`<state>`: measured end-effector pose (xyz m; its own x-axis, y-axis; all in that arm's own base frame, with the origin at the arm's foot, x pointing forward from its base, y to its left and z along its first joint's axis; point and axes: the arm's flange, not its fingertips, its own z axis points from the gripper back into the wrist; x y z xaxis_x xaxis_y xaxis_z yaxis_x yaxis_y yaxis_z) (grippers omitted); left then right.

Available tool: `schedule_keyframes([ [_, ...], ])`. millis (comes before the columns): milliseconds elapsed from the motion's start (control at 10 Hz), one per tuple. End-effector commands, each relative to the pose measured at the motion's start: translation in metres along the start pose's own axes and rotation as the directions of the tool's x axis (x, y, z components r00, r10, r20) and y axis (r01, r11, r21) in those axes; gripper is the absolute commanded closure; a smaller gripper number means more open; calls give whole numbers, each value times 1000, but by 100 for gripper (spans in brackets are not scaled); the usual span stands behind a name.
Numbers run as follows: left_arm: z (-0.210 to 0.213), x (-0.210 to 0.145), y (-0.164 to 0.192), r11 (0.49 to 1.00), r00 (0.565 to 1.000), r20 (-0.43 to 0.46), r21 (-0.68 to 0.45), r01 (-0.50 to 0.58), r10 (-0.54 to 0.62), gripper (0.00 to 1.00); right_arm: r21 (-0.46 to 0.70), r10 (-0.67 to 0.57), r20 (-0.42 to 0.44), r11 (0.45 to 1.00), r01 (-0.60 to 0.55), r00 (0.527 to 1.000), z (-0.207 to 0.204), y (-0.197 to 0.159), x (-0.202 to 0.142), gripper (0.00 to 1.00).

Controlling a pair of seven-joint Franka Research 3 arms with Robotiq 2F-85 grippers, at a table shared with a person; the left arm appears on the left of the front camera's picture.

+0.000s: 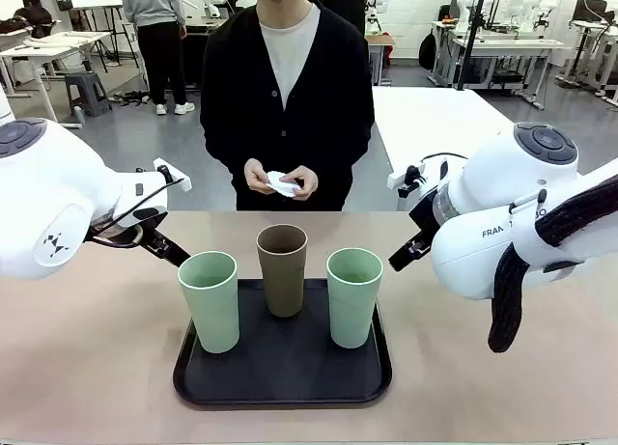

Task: Place coasters on the table and set cups on them.
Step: Pick up one Reusable plastic cup and place it on a coaster set by the human.

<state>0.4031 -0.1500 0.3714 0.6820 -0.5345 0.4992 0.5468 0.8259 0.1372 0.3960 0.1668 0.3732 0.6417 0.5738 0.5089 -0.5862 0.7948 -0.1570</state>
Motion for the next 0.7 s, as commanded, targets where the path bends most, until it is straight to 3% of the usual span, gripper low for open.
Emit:
schedule_keyframes([
  [0, 0, 0, 0, 1000, 1000, 0, 0, 0, 0, 0, 0, 0, 0, 1000, 0, 1000, 0, 0, 0, 0],
  [600, 0, 0, 0, 1000, 1000, 0, 0, 0, 0, 0, 0, 0, 0, 1000, 0, 1000, 0, 0, 0, 0],
])
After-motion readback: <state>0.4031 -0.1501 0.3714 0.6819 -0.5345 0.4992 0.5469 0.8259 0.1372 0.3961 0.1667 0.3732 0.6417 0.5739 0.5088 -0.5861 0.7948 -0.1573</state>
